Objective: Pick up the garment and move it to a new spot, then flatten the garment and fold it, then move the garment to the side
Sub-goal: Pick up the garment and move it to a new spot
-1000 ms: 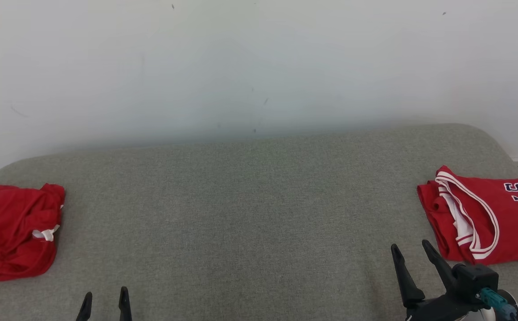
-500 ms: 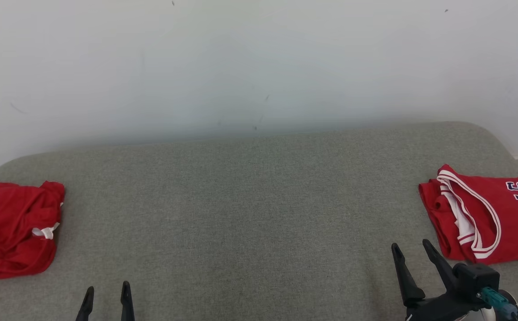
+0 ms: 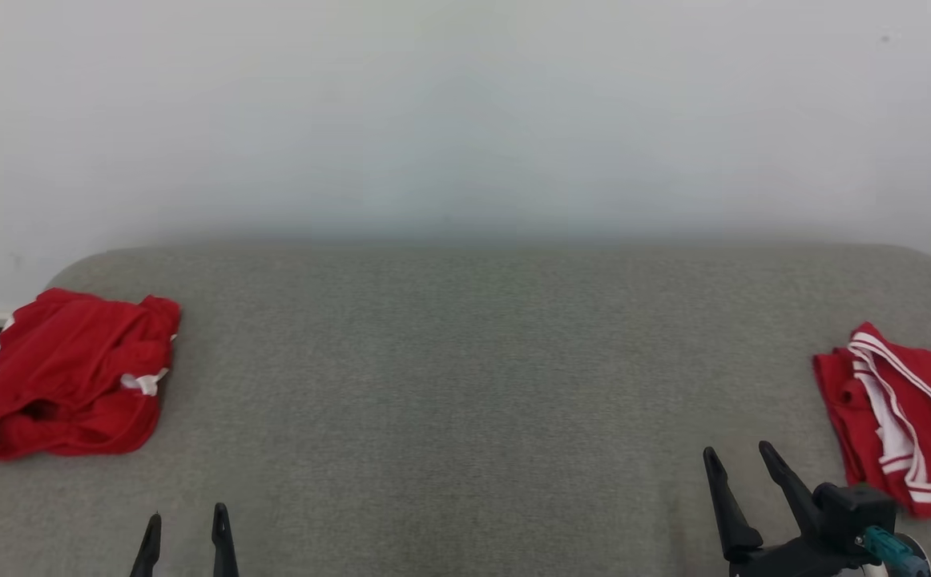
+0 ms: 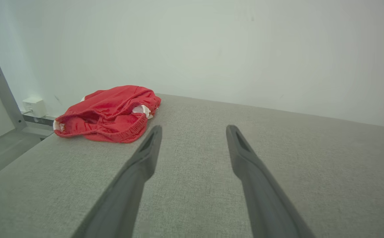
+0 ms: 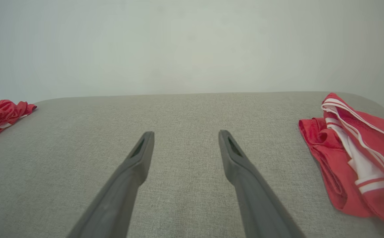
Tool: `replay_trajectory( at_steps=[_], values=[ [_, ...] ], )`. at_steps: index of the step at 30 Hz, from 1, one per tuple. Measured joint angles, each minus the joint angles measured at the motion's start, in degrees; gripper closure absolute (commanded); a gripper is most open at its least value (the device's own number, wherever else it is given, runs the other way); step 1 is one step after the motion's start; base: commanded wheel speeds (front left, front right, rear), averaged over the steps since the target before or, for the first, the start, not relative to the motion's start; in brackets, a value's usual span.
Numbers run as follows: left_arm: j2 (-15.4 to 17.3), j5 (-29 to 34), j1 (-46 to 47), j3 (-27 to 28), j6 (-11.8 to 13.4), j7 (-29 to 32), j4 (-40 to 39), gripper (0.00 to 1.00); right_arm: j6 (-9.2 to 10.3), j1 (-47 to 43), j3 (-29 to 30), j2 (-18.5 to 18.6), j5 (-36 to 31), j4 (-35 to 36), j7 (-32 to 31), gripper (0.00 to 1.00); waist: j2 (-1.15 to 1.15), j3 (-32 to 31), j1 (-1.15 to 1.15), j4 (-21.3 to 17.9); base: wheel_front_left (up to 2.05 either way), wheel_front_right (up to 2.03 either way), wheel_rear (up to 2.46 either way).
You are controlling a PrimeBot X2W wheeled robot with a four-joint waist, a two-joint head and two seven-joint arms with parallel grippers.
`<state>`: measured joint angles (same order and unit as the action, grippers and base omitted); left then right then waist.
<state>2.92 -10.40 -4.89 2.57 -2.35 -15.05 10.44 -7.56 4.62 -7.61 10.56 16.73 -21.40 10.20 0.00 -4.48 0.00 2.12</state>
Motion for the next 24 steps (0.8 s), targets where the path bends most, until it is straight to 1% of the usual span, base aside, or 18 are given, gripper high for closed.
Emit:
replay_trajectory(
  at_steps=[7, 18, 24],
  values=[
    [-0.01, 0.85, -1.14, 0.71, 0.32, 0.00, -0.59, 0.00, 0.00, -0.15, -0.56, -1.11, -0.01, -0.22, 0.43, 0.00, 0.00, -0.34, 0.00, 5.15, 0.00, 0.00, 0.00],
    [0.05, 1.80, -2.24, 2.63, 0.43, 0.00, -1.89, 0.00, 0.00, 0.06, -2.09, -2.08, -0.07, -0.99, 1.22, 0.00, 0.00, -0.59, 0.00, 14.71, 0.00, 0.00, 0.00],
    [0.05, 1.93, -3.39, 3.16, 1.16, 0.00, -2.67, 0.00, 0.00, 0.09, -2.92, -2.52, 0.14, -1.43, 1.69, 0.00, 0.00, -0.73, -0.01, 19.84, 0.00, 0.00, 0.00]
  ],
)
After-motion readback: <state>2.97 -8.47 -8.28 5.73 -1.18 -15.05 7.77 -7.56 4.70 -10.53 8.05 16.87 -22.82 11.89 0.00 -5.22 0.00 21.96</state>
